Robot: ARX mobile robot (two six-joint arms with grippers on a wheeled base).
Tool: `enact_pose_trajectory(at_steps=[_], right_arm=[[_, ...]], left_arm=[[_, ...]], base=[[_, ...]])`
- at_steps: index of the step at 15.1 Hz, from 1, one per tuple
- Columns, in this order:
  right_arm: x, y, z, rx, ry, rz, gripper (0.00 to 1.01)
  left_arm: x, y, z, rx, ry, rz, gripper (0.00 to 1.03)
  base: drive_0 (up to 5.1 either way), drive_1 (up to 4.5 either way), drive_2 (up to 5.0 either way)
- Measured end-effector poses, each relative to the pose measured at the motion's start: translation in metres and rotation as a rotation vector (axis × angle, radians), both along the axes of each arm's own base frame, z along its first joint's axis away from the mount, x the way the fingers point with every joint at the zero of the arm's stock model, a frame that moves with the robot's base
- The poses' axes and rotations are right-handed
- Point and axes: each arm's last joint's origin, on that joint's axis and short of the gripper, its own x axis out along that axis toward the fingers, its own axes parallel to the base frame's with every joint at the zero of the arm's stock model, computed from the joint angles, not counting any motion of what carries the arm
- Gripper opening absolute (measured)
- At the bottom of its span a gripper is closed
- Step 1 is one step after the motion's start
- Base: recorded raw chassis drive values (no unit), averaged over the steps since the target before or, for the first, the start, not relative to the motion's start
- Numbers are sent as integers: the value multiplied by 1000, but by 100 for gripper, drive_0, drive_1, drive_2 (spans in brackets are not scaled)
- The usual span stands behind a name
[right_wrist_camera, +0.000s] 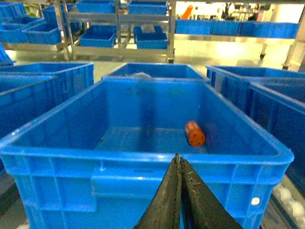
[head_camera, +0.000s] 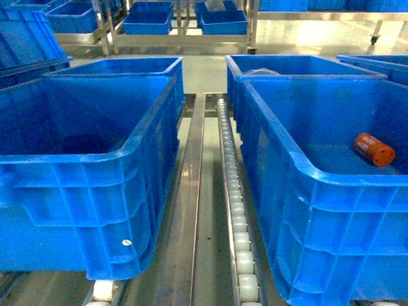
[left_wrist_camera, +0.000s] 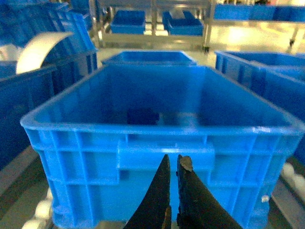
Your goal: Sort blue parts and orange caps into right shelf containers
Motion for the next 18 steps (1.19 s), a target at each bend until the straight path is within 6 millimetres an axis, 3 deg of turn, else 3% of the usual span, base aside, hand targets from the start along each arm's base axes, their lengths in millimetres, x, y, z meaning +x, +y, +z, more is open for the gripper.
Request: enact_pose_trajectory(at_steps=[8, 9, 11, 18], right_arm=[[0, 0, -2, 0, 14, 1, 3], [0, 0, -2, 0, 13, 1, 23], [0, 0, -2, 0, 13, 1, 100], [0, 0, -2, 0, 13, 1, 98]], left_arm=[[-3, 0, 2, 0, -31, 1, 2], [-3, 0, 2, -1, -35, 0, 21], [-3, 0, 2, 0, -35, 0, 99], [-3, 0, 2, 0, -35, 0, 98]], base=[[0, 0, 0], [0, 0, 0], [0, 0, 0], [0, 0, 0]])
